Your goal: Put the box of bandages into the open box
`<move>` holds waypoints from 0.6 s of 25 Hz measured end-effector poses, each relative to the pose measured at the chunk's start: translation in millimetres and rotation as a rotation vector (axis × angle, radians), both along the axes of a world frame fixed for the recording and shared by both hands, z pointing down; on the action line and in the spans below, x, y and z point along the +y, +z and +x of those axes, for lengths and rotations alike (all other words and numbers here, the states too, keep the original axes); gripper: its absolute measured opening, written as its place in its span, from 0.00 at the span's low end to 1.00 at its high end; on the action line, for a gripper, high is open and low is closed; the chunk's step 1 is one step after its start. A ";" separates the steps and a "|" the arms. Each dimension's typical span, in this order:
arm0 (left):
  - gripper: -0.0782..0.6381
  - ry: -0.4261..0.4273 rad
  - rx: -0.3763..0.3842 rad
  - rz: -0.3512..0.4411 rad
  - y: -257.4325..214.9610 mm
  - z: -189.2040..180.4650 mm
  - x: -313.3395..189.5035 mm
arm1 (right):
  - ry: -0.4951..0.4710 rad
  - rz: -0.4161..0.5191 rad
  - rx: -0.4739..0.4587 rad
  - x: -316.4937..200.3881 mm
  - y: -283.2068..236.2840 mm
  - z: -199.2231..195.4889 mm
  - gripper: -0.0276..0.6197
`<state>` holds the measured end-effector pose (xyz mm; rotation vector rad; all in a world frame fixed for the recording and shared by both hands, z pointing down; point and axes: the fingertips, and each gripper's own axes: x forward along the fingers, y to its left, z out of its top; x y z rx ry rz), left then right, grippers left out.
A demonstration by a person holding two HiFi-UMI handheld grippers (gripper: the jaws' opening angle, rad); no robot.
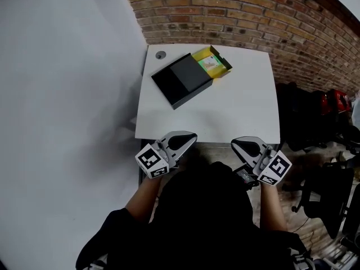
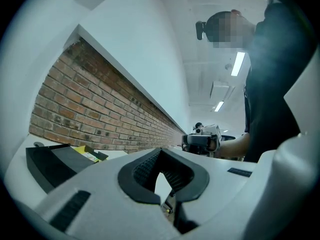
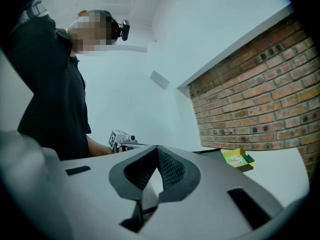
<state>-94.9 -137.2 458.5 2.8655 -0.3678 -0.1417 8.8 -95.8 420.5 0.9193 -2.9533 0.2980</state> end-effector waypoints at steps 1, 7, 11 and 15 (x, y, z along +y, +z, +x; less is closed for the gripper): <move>0.13 -0.006 0.000 0.005 -2.4 -2.1 4.9 | -0.010 0.003 -0.001 5.8 -1.5 -1.5 0.05; 0.13 0.010 -0.032 0.012 -11.8 3.3 42.6 | -0.085 0.023 0.001 40.8 -10.6 -8.3 0.05; 0.13 0.033 -0.040 -0.020 -5.0 27.8 90.7 | -0.124 0.048 0.122 83.1 -1.8 -4.8 0.05; 0.13 0.067 -0.046 -0.027 -1.4 61.0 146.9 | -0.137 0.033 0.106 138.1 3.5 19.1 0.05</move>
